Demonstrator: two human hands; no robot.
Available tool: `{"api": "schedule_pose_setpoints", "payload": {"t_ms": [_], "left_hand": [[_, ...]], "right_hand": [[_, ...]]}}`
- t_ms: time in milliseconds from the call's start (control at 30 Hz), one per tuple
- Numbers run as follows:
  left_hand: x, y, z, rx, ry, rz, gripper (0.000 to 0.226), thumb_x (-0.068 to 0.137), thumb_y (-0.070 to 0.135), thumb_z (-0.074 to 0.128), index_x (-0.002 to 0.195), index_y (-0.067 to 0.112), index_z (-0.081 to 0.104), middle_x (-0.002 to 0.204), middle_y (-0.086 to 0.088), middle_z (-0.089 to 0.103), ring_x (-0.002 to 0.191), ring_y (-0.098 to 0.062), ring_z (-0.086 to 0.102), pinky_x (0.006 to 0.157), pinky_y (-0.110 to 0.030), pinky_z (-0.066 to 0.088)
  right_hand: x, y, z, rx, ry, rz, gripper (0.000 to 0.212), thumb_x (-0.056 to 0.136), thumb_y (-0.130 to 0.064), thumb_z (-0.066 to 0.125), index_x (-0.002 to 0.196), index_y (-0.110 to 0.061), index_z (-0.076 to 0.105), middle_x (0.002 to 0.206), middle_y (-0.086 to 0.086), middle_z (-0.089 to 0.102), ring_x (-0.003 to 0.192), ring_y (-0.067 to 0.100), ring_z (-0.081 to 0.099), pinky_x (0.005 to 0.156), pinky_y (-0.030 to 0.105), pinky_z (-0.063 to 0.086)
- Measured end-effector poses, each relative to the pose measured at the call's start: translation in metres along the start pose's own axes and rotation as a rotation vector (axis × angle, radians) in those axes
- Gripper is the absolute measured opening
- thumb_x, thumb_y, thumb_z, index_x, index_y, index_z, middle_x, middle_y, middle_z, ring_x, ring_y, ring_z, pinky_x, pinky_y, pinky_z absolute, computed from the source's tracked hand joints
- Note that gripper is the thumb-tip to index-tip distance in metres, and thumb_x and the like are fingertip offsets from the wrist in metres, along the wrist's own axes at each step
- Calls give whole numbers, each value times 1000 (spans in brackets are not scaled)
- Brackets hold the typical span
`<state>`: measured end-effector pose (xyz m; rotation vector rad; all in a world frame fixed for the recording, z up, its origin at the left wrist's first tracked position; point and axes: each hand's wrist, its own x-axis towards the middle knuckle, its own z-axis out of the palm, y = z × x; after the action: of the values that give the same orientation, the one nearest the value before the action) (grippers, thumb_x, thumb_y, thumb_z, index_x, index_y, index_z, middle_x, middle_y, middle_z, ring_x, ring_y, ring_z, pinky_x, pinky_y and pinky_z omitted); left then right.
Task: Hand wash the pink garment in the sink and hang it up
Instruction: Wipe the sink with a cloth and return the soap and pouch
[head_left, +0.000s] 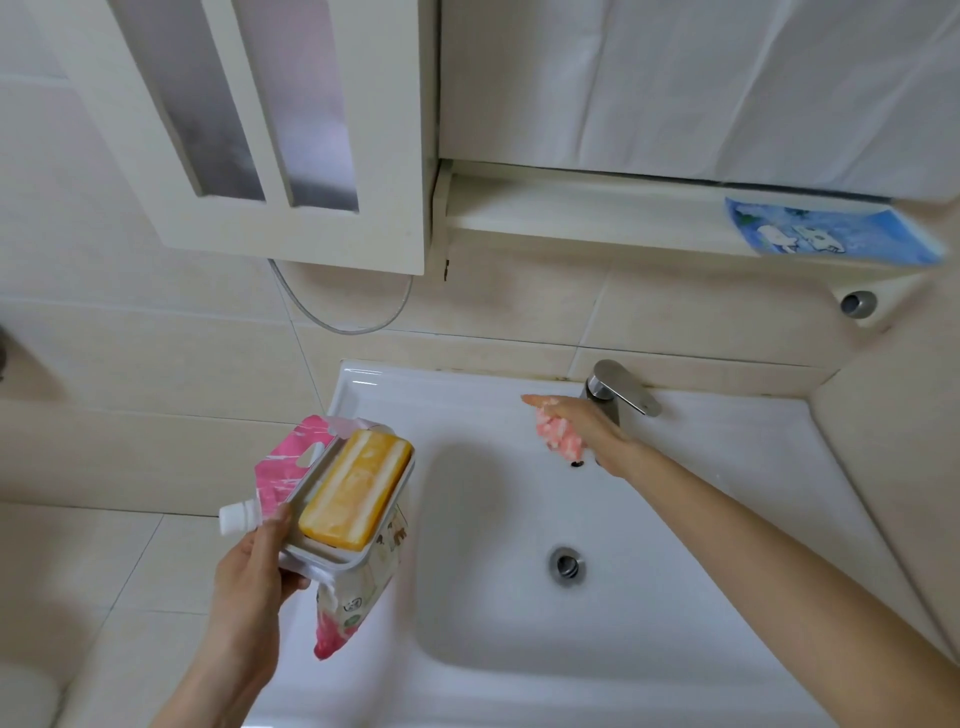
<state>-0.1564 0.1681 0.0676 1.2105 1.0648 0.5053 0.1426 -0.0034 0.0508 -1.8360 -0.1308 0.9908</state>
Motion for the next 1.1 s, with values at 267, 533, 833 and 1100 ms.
{"api": "schedule_pose_setpoints", "payload": {"t_ms": [267, 533, 833, 1100], "left_hand": [[-6, 2, 5, 6, 21, -7, 33, 100, 27, 42, 75, 9, 55, 75, -12, 55, 70, -23, 48, 66, -35, 42], [-11, 5, 10, 22, 29, 0, 35, 100, 24, 41, 78, 2, 56, 75, -15, 53, 71, -24, 46, 64, -35, 40], [-15, 8, 21, 4, 42, -8, 35, 100, 26, 41, 76, 6, 57, 78, -17, 59, 75, -29, 52, 76, -41, 43], [-19, 8, 28, -6, 106, -59, 30, 99, 30, 42, 79, 13, 56, 86, -15, 60, 77, -27, 55, 84, -47, 43]], "right_hand": [[-3, -31, -4, -786, 282, -348, 48, 99, -47, 35, 96, -16, 71, 107, 0, 69, 109, 25, 57, 92, 34, 38], [3, -53, -9, -890, 370, -529, 45, 91, -38, 47, 58, -15, 68, 76, 0, 67, 86, 21, 56, 90, 33, 40], [4, -52, -16, -99, 232, -446, 34, 97, -31, 50, 90, -9, 74, 92, 16, 72, 86, 24, 69, 81, 23, 51], [24, -26, -9, 151, 253, -263, 36, 98, -34, 47, 82, -8, 64, 75, 6, 67, 69, 17, 65, 60, 24, 49]]}}
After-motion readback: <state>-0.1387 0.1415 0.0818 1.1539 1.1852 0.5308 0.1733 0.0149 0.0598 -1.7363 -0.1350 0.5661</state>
